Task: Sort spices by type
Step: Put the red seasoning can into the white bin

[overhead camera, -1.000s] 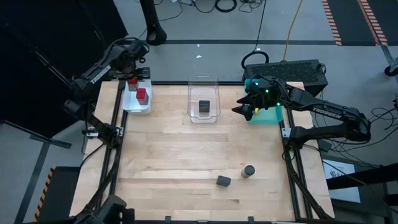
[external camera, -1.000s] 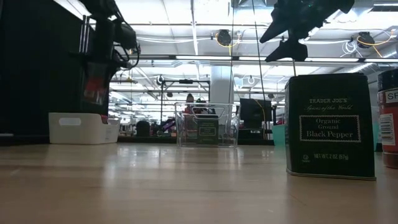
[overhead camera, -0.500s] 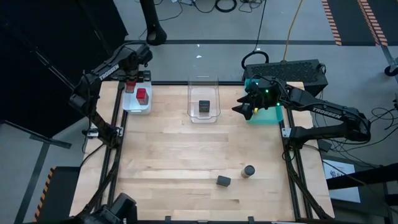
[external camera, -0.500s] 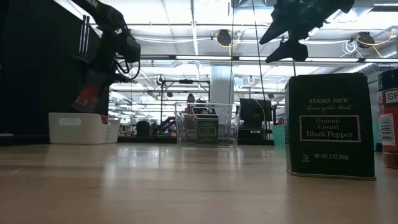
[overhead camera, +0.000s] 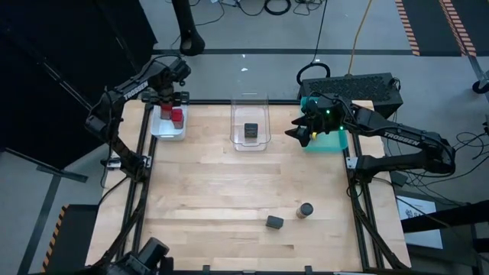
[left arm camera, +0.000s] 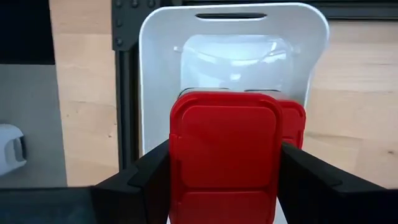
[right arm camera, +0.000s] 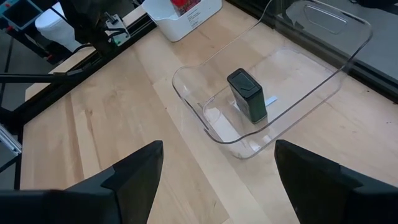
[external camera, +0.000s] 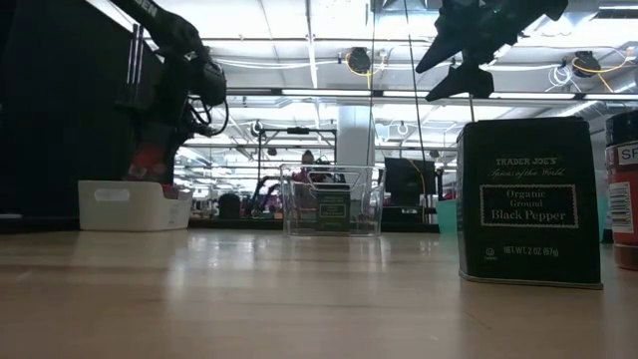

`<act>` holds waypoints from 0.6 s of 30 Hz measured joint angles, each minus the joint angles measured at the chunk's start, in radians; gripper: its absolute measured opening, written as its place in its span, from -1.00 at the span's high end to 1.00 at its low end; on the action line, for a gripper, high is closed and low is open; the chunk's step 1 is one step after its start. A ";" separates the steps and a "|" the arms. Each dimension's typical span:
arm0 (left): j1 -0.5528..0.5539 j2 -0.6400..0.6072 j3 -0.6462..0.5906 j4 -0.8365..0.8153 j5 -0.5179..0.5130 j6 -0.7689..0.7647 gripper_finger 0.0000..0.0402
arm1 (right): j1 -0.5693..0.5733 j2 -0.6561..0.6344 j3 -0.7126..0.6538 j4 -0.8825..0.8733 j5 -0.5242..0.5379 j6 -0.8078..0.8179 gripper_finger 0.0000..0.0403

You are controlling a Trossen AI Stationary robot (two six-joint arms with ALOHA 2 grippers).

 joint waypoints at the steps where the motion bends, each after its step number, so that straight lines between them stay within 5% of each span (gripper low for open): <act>1: 0.000 0.000 0.000 0.004 0.003 0.005 -0.12 | 0.000 0.000 0.000 0.000 0.000 0.000 -0.45; 18: 0.030 0.000 -0.034 0.025 0.094 0.084 -0.12 | 0.000 0.000 0.000 0.000 0.006 0.006 -0.45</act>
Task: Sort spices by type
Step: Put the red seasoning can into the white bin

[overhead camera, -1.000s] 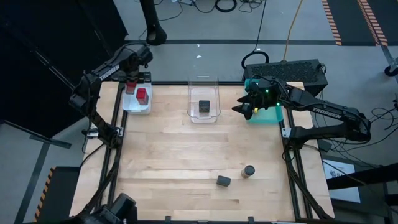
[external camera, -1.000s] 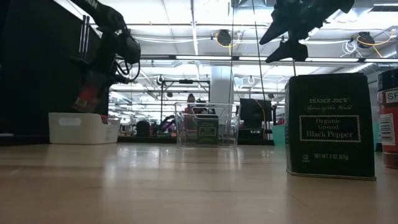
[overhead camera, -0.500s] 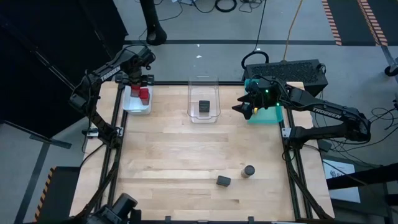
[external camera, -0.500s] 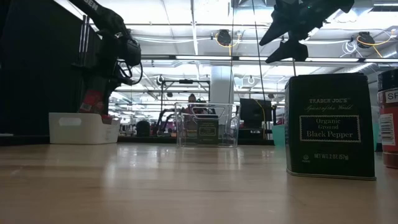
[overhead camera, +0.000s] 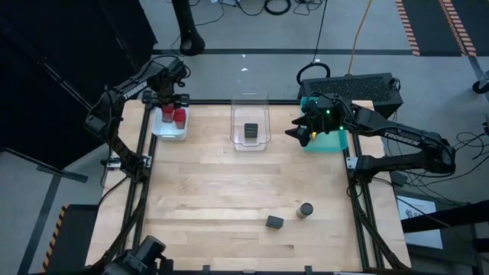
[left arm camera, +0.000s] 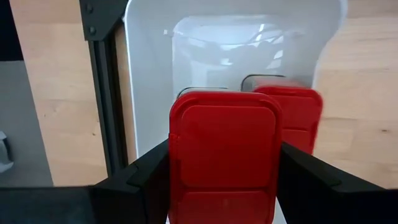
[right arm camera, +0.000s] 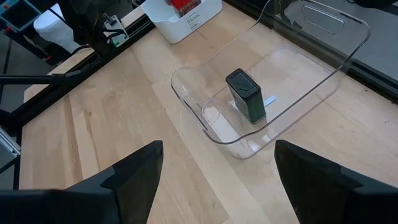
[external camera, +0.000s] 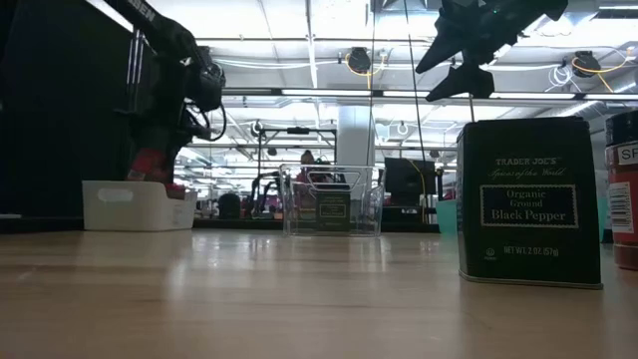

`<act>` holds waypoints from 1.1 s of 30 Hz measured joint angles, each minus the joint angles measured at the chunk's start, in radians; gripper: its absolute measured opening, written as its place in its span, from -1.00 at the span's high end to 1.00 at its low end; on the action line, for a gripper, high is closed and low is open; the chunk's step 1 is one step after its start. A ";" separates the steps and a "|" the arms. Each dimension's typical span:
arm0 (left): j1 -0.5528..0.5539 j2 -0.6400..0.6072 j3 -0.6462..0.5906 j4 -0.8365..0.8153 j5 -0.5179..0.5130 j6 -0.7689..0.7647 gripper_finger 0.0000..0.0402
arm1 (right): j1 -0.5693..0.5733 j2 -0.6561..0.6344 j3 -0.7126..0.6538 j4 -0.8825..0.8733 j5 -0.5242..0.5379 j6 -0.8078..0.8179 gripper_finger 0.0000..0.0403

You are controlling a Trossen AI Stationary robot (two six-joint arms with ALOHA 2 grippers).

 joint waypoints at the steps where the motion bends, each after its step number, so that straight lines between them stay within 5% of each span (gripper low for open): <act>1: 0.001 0.000 -0.008 0.003 0.000 0.000 -0.12 | 0.000 0.000 0.000 0.000 0.000 0.000 -0.45; 14: 0.000 -0.001 -0.121 0.127 0.009 -0.007 -0.14 | 0.000 0.000 0.000 0.000 -0.001 0.000 -0.45; 19: 0.000 -0.002 -0.125 0.150 -0.012 -0.006 -0.28 | 0.000 0.000 0.000 0.000 -0.001 0.000 -0.45; 33: 0.005 -0.002 -0.125 0.155 -0.017 -0.008 -0.26 | 0.000 0.000 0.000 -0.001 -0.001 0.004 -0.45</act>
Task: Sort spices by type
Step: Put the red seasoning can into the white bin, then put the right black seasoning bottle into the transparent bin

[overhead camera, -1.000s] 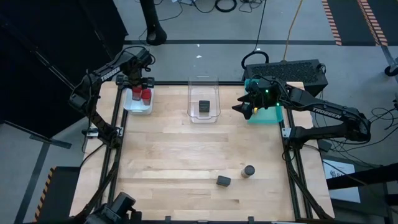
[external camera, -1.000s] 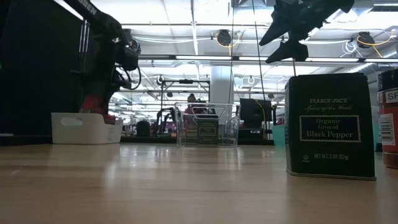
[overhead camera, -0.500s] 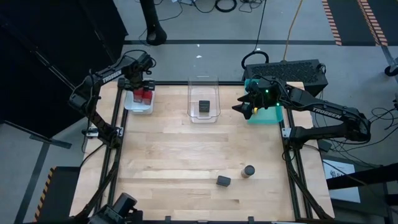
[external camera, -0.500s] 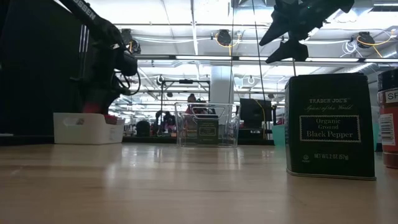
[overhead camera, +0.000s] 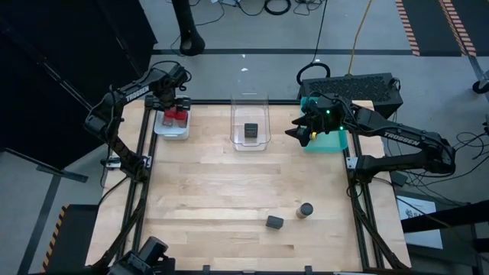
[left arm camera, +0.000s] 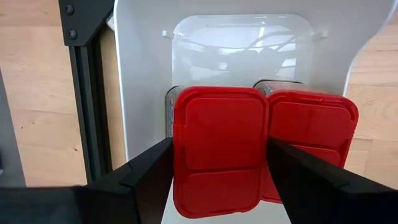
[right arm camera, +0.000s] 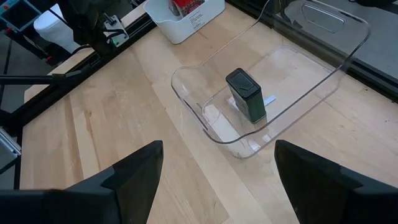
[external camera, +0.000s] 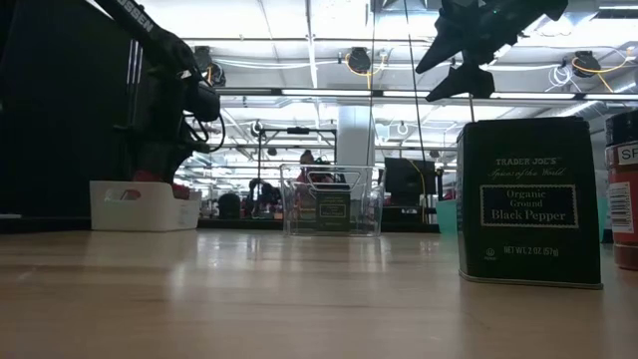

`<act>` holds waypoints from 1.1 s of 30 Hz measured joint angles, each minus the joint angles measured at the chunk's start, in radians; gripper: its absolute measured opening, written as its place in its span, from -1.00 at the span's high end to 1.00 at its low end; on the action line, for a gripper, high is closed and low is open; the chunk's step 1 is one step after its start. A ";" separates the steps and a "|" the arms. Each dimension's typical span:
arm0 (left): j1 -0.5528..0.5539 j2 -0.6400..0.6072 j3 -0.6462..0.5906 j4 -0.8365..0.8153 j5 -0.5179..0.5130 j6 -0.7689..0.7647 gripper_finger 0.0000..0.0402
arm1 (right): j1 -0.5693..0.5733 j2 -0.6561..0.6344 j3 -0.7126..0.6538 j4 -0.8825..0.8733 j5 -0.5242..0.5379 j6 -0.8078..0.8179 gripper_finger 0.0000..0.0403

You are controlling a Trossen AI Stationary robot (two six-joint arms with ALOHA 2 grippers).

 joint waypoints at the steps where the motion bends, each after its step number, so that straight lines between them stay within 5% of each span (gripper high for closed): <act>1: 0.000 0.000 0.000 0.000 0.000 0.000 -0.26 | 0.000 0.000 0.000 0.000 0.000 0.000 -0.45; 26: -0.007 0.003 0.036 -0.076 0.001 0.053 -0.50 | 0.000 0.000 0.000 -0.002 0.000 0.000 -0.45; 33: -0.071 -0.097 0.072 -0.126 -0.014 0.045 -0.50 | 0.000 0.000 0.000 -0.003 0.000 0.001 -0.45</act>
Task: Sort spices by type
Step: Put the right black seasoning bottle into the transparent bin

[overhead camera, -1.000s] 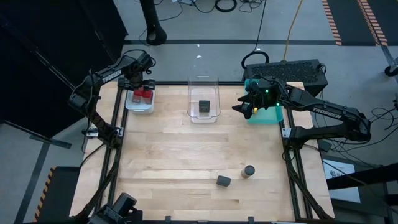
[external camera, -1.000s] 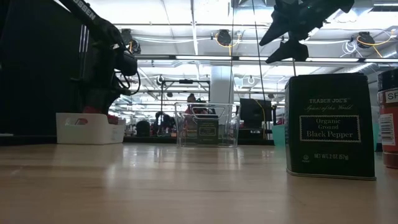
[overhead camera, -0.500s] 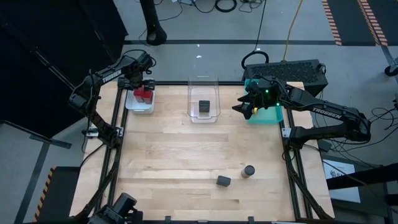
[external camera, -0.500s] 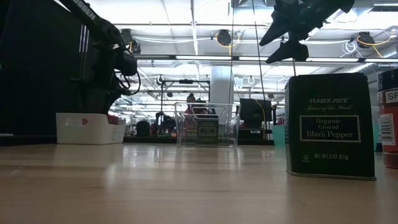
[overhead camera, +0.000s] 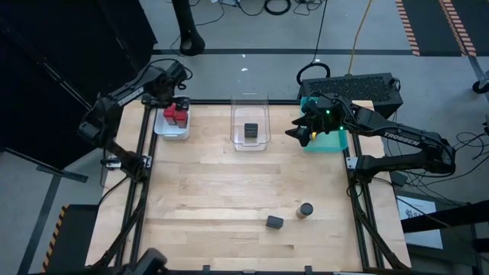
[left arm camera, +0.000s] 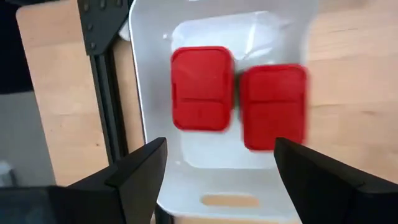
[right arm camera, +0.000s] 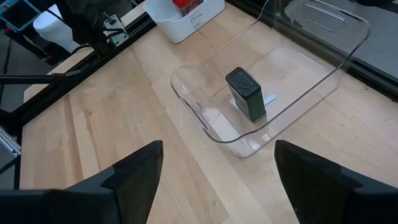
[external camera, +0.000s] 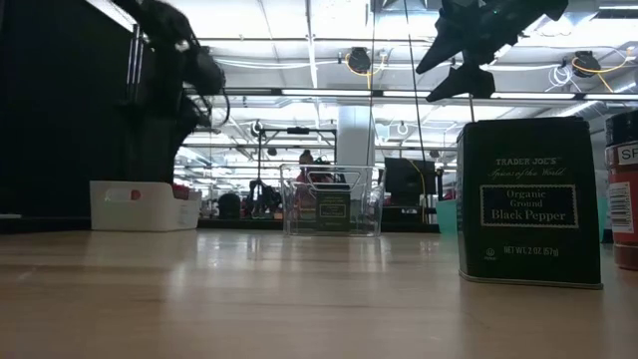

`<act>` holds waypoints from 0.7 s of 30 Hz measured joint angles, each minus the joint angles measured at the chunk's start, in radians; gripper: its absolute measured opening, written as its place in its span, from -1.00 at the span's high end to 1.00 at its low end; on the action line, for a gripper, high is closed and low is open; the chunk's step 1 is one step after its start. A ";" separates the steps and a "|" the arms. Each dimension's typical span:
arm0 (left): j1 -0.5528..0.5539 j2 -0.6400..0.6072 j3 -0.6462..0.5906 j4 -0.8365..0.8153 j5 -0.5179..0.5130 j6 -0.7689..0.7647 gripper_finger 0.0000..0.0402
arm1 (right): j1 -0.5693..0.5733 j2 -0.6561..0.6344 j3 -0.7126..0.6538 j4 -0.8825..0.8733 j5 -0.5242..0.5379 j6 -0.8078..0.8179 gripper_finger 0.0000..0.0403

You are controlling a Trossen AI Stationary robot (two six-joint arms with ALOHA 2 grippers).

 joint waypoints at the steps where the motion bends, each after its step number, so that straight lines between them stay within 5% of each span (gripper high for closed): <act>1: -0.018 -0.024 0.003 -0.003 0.001 -0.014 -0.50 | 0.000 0.000 0.000 -0.002 -0.005 0.003 -0.45; 11: -0.413 -0.278 0.009 0.134 -0.002 -0.198 -0.50 | 0.010 0.000 0.000 -0.003 -0.091 0.058 -0.45; 21: -0.822 -0.301 0.010 0.380 -0.202 -0.438 -0.50 | 0.139 0.000 0.000 0.012 -0.175 0.158 -0.45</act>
